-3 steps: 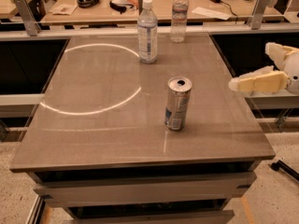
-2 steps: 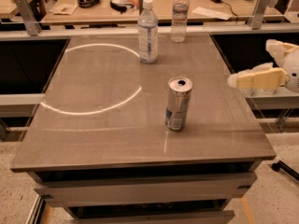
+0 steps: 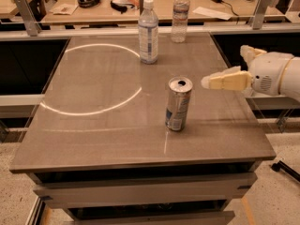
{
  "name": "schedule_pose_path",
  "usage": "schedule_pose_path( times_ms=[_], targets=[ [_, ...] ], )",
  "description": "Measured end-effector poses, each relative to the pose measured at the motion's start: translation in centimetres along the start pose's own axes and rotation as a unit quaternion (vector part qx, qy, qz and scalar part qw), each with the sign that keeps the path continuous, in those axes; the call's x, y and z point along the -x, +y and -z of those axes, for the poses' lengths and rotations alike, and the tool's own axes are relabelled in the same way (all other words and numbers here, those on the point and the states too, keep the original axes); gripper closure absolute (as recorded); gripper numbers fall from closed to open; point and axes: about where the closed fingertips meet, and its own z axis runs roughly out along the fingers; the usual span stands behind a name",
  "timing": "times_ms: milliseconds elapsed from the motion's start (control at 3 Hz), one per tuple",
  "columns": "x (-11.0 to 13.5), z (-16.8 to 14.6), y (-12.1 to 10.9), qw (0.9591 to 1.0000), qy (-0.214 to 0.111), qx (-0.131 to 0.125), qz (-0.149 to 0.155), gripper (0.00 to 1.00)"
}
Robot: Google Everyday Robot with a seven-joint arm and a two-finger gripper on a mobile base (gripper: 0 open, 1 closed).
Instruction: Move blue plastic bottle near redbull can
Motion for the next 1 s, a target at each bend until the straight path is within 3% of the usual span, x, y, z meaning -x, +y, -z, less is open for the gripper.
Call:
schedule_pose_path(
  times_ms=[667, 1000],
  targets=[
    [0.8, -8.6, 0.0, 0.9997, -0.018, 0.015, 0.000, 0.00],
    [1.3, -13.1, 1.1, 0.9991, -0.024, 0.035, 0.000, 0.00]
  ],
)
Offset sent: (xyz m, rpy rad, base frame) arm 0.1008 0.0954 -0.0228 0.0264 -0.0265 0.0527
